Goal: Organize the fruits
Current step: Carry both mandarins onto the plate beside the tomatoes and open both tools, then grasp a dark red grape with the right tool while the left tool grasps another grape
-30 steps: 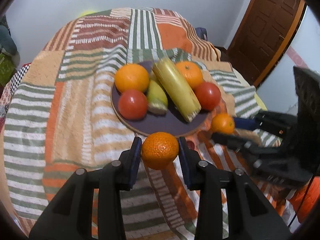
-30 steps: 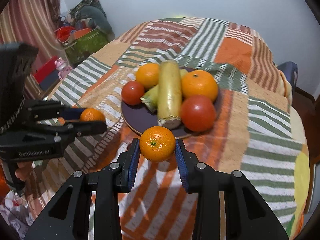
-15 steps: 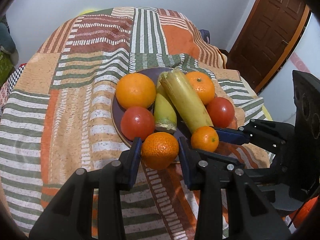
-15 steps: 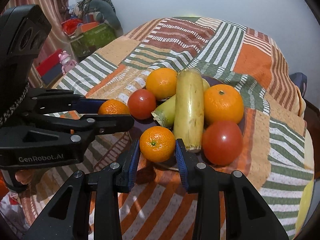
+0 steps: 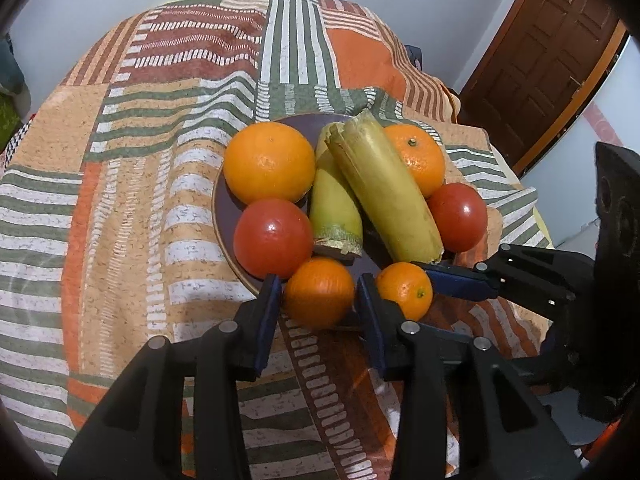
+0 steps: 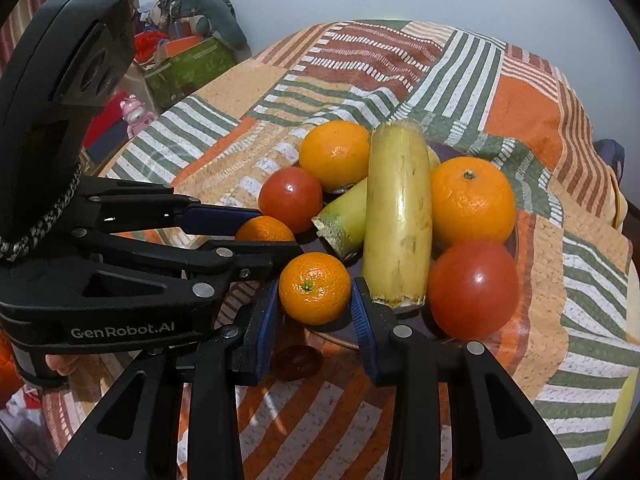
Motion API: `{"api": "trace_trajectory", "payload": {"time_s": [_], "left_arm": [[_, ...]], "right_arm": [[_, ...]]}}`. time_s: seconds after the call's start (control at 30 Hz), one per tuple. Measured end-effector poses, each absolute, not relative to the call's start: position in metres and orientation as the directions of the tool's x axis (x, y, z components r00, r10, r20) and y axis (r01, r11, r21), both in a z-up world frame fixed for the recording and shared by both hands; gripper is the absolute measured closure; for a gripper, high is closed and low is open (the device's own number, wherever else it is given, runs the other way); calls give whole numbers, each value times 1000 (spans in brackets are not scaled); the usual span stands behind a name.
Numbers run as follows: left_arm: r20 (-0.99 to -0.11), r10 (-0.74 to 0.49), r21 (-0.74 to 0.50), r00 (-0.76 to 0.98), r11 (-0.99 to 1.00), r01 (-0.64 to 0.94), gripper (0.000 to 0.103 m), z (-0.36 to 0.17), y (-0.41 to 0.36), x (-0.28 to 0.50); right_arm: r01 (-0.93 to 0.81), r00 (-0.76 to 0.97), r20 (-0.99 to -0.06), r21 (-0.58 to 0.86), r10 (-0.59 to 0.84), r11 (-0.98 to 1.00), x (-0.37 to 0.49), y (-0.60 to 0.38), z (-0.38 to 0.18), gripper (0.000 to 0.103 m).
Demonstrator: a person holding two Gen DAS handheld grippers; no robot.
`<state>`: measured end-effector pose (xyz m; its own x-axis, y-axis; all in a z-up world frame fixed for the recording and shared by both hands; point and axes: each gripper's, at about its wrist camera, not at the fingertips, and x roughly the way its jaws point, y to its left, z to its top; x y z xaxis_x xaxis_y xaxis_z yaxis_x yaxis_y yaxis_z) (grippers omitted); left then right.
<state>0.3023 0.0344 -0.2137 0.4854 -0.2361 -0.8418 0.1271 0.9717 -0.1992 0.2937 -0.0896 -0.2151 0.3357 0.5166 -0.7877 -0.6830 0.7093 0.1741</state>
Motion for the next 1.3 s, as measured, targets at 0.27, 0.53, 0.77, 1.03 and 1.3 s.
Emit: {"api": "trace_trajectory", "payload": {"time_s": [0.27,0.53,0.77,1.03,1.3], "left_arm": [[-827,-201,-156,524,979,128,57,-197,39,287],[-819,-179,-148,545,984,101,57,-186,53,266],[-823,-159,-139,546,987,78,50,-190,61,250],[-847,-150,-136,509,989,65,50,-202,65,244],[-861,-169,-158,480,985,63,50,-208,62,236]], "right_arm": [[-685,331,-794,169,509,708,288,-90,-213,64],[-694,359,-801,114,479,711,266,-100,-207,55],[-683,349,-824,102,446,723,257,-108,-219,55],[-696,306,-832,136,462,705,264,-94,-225,55],[-700,305,-830,136,466,701,266,-93,-226,78]]}}
